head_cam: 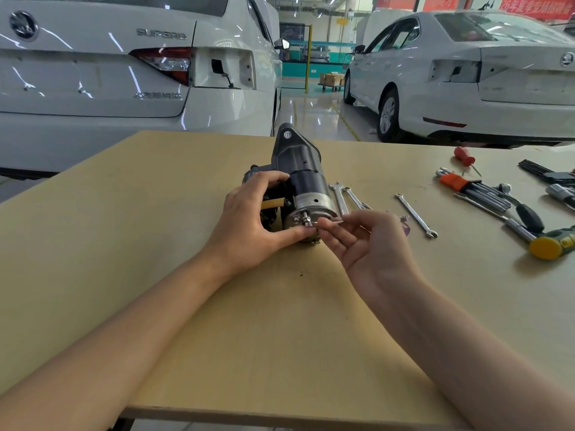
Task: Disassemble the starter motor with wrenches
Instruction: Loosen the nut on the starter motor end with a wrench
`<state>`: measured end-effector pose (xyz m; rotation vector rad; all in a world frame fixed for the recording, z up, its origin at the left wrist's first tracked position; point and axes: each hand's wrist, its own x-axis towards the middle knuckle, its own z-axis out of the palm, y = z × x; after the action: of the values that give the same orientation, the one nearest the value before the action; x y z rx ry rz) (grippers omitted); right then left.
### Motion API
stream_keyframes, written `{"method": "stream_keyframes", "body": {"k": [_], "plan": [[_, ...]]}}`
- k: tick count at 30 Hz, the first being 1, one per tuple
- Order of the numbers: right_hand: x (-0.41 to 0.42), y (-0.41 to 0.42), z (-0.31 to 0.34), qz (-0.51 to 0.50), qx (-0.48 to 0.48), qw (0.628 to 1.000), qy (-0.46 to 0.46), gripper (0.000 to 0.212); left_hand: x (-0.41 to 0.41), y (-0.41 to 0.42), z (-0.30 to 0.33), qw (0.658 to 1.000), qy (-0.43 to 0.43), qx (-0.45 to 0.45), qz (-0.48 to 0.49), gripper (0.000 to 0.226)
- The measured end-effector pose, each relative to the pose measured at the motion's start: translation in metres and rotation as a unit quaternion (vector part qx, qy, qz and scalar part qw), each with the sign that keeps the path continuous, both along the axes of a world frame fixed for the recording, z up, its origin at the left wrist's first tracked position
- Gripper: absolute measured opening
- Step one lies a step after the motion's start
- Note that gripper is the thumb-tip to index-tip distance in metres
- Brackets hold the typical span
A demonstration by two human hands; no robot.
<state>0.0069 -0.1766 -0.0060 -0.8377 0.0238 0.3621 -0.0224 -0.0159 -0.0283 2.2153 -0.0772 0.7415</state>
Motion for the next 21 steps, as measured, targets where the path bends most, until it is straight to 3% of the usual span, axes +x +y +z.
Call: {"method": "stream_keyframes", "body": {"k": [6,21], "plan": [[-0.0017,0.0004,0.0005,-0.004,0.000,0.999,-0.036,0.019,-0.0009,-0.0009,0.0016,1.000,-0.001,0.002,-0.004,0.082],[-0.0014,0.0010,-0.0030,-0.005,0.007,0.998,0.067,0.018,-0.0016,-0.0010,0.0011,0.997,-0.014,0.070,-0.011,0.067]]}}
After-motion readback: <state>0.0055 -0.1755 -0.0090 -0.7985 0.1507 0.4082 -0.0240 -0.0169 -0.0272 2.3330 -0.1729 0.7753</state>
